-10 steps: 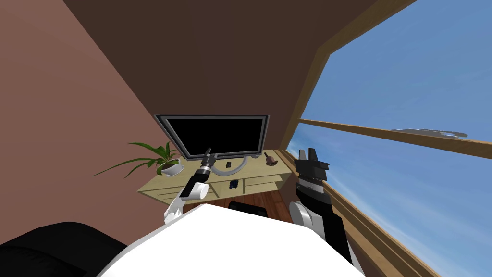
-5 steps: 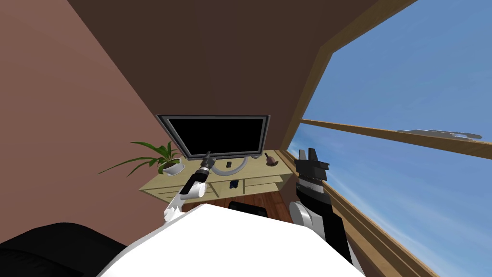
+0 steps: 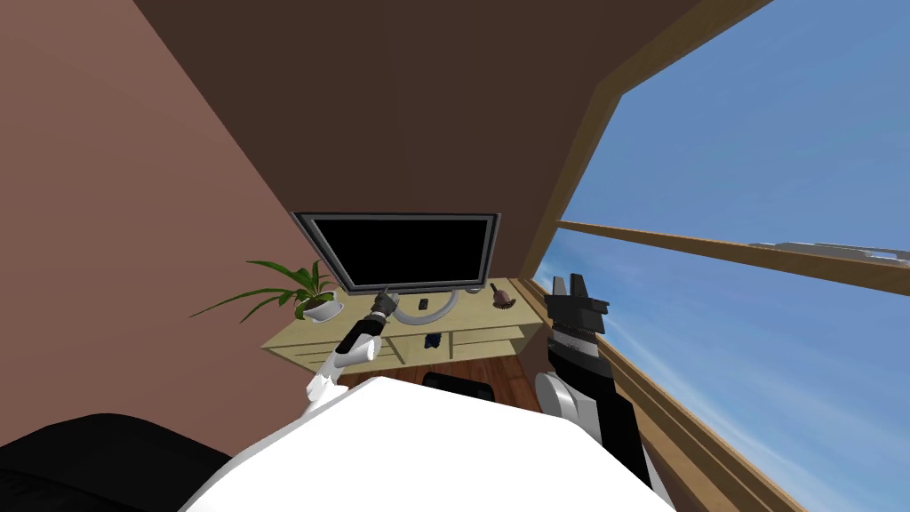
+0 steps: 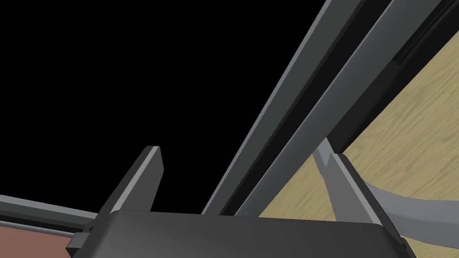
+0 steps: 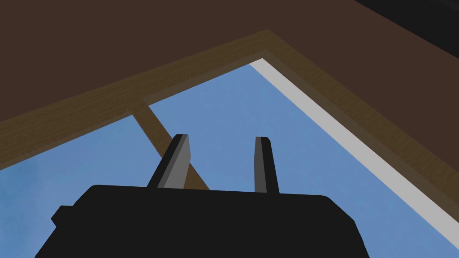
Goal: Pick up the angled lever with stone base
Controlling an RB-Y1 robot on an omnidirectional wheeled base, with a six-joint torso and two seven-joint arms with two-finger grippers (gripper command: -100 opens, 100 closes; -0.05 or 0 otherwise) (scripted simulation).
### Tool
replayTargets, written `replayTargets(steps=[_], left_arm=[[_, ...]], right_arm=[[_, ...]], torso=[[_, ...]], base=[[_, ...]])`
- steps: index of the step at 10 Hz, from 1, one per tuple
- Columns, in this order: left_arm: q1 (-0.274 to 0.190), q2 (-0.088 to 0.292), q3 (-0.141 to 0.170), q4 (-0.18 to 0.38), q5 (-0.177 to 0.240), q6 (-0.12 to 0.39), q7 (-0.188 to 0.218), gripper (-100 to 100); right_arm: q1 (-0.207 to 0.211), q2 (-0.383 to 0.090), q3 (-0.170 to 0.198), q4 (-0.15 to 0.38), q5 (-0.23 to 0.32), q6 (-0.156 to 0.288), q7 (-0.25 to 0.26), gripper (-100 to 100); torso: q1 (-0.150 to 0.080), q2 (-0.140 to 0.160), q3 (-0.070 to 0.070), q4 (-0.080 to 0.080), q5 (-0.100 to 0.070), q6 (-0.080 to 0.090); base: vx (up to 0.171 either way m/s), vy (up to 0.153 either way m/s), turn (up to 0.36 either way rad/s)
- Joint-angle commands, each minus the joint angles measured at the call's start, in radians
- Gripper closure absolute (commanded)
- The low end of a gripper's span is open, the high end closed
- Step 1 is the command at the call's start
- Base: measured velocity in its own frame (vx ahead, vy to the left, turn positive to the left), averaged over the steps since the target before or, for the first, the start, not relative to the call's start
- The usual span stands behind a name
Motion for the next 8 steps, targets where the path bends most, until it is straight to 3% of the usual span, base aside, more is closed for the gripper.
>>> replayTargets(steps=[1,2,3,4,5,6,7,8], left_arm=[[-0.007,0.005,0.005,0.033,0.01,0.027,0.013,-100],[-0.024,0.007,0.018,0.065,0.026,0.071,0.035,-100],[-0.024,0.007,0.018,0.073,0.026,0.071,0.035,-100],[-0.042,0.01,0.029,0.109,0.041,0.111,0.056,-100],[-0.042,0.01,0.029,0.111,0.041,0.114,0.056,-100],[-0.061,0.013,0.038,0.15,0.054,0.155,0.077,-100],[-0.061,0.013,0.038,0.15,0.054,0.155,0.077,-100],[-0.081,0.016,0.045,0.187,0.067,0.191,0.097,-100]], right_arm=[[0.0,0.0,0.0,0.0,0.0,0.0,0.0,0],[0.0,0.0,0.0,0.0,0.0,0.0,0.0,0],[0.0,0.0,0.0,0.0,0.0,0.0,0.0,0],[0.0,0.0,0.0,0.0,0.0,0.0,0.0,0],[0.0,0.0,0.0,0.0,0.0,0.0,0.0,0],[0.0,0.0,0.0,0.0,0.0,0.0,0.0,0],[0.0,0.0,0.0,0.0,0.0,0.0,0.0,0],[0.0,0.0,0.0,0.0,0.0,0.0,0.0,0]], torso=[[0.0,0.0,0.0,0.0,0.0,0.0],[0.0,0.0,0.0,0.0,0.0,0.0],[0.0,0.0,0.0,0.0,0.0,0.0],[0.0,0.0,0.0,0.0,0.0,0.0],[0.0,0.0,0.0,0.0,0.0,0.0],[0.0,0.0,0.0,0.0,0.0,0.0],[0.0,0.0,0.0,0.0,0.0,0.0],[0.0,0.0,0.0,0.0,0.0,0.0]], base=[[0.01,-0.013,0.017],[0.013,-0.016,0.029],[0.01,-0.017,0.022],[0.011,-0.022,0.044],[0.01,-0.021,0.014],[0.012,-0.022,0.025],[0.011,-0.023,0.021],[0.014,-0.03,0.035]])
